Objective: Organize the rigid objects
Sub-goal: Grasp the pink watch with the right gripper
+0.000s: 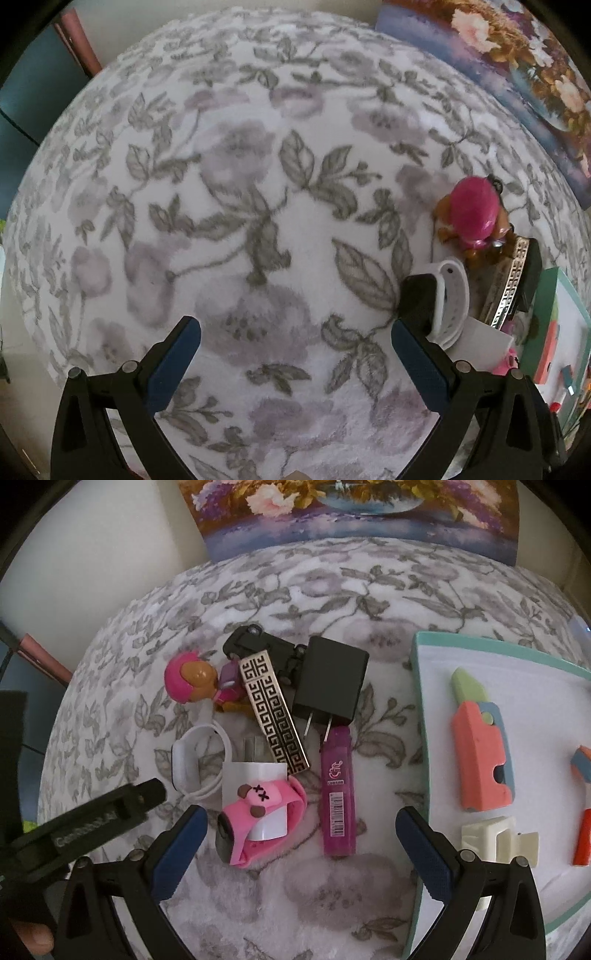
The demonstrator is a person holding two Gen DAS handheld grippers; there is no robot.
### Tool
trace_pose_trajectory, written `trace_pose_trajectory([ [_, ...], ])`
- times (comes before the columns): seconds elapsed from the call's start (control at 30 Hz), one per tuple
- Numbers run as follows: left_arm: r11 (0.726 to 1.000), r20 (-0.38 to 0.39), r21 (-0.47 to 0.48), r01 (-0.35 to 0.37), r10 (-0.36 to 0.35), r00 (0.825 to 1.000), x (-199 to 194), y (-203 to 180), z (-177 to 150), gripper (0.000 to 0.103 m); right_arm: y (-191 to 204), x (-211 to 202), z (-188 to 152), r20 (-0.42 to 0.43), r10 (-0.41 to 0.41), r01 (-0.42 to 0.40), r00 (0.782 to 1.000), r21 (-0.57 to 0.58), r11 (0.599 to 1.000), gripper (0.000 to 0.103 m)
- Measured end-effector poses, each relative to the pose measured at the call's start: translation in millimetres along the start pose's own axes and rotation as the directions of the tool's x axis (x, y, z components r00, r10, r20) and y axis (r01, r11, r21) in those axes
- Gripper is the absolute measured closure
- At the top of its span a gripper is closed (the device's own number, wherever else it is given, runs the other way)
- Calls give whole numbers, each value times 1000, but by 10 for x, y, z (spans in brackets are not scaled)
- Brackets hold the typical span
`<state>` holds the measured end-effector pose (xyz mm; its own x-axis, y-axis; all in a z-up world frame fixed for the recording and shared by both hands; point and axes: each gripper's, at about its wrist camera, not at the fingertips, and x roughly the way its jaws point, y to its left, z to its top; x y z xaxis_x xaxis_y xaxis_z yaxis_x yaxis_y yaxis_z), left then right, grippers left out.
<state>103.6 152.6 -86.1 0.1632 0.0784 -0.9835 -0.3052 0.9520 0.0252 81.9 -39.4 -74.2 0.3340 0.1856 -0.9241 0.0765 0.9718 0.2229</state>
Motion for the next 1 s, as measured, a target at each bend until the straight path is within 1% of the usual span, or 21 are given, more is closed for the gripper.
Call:
trace_pose_trajectory([
  [0.07,1000,-6,-7,3,-3,1000,10,8,1,0,20,15,12,-1,3,-3,1000,-2,1000,0],
  [0.27,999,26,-39,2,-1,1000,-99,104,30,0,-3,7,23,3,30,-30,1000,13,999,0],
  [0.33,999,25,-49,9,-8,1000,-117,145,29,0,-15,-2,25,6,37,-37,999,17,999,2],
  [0.6,995,8,-84,62,-62,998,-91,312,24,0,-65,-10,24,-2,70,-70,998,31,997,18],
  [0.8,990,-6,-101,97,-98,995,-62,362,0,0,-39,-31,35,0,112,-112,994,24,993,36],
  [0.87,989,-8,-107,104,-105,994,-60,364,4,0,-4,-22,32,-6,121,-121,993,15,993,44],
  [0.93,988,-9,-112,107,-109,994,-53,352,1,0,29,-1,27,-12,130,-130,991,6,992,47],
  [1.0,987,-10,-115,111,-113,994,-21,343,-1,0,41,30,16,-17,131,-131,991,4,991,47],
])
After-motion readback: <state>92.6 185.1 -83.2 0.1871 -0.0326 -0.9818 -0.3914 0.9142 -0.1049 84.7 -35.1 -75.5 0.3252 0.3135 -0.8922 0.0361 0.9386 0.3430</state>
